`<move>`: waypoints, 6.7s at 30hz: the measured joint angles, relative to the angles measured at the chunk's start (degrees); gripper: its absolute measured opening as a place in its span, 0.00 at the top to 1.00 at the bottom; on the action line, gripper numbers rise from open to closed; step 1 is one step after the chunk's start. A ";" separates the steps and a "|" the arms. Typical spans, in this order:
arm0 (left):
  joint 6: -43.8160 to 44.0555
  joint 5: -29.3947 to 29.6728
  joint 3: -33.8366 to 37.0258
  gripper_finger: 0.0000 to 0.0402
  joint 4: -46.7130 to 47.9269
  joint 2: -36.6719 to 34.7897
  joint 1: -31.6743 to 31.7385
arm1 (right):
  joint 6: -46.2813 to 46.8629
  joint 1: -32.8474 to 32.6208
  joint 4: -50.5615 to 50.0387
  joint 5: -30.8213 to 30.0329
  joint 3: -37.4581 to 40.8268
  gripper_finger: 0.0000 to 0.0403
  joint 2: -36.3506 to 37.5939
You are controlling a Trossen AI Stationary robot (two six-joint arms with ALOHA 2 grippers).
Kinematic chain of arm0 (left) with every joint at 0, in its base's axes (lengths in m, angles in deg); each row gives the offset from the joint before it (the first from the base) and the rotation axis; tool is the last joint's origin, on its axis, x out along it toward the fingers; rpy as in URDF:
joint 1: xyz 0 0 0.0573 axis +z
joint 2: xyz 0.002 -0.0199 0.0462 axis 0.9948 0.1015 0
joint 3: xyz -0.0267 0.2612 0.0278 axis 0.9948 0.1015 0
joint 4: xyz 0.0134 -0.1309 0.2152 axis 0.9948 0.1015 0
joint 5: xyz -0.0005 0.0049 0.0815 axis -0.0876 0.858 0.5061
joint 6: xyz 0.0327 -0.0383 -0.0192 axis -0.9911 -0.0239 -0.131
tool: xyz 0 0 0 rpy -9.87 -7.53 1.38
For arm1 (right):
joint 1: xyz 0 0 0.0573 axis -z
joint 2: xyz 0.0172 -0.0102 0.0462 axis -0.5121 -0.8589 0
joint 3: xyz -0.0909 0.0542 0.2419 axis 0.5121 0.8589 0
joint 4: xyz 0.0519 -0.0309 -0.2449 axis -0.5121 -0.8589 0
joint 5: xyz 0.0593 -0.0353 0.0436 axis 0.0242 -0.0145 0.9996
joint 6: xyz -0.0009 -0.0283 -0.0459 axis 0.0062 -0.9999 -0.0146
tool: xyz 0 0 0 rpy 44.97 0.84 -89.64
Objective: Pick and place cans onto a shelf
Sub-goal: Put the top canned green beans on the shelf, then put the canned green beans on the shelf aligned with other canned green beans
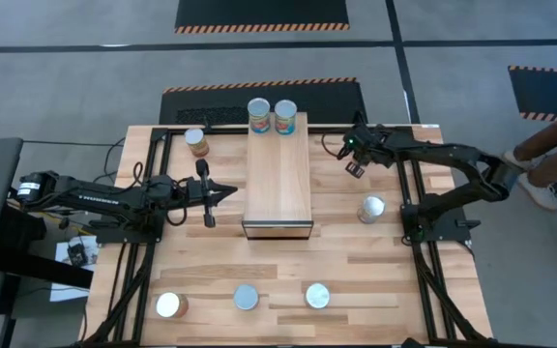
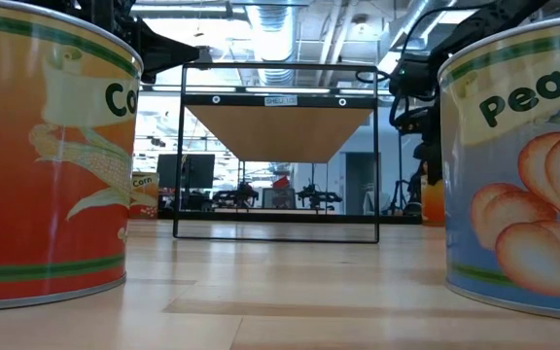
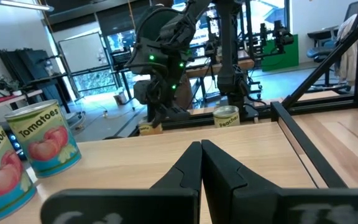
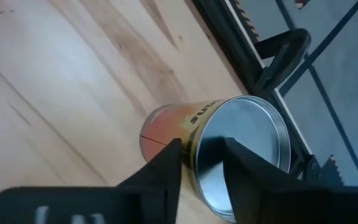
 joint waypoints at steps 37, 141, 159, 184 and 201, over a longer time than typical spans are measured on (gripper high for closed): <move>0.55 0.26 0.00 1.00 0.00 0.00 0.00 | 24.78 -46.65 -26.31 6.30 -27.03 0.98 17.89; 0.33 0.39 0.02 1.00 0.25 -0.02 0.02 | -9.73 -18.31 -39.78 10.97 -70.29 0.98 -32.71; 0.31 0.38 0.02 1.00 0.48 -0.02 0.01 | -9.85 -18.95 -41.25 10.19 -70.29 0.97 -32.21; 0.31 0.39 0.02 1.00 1.68 -0.02 0.01 | -5.03 -22.95 24.40 18.84 -5.21 0.97 13.46; 3.87 -1.96 0.02 1.00 2.79 0.02 0.02 | 6.17 -22.60 57.37 19.02 16.05 0.92 14.22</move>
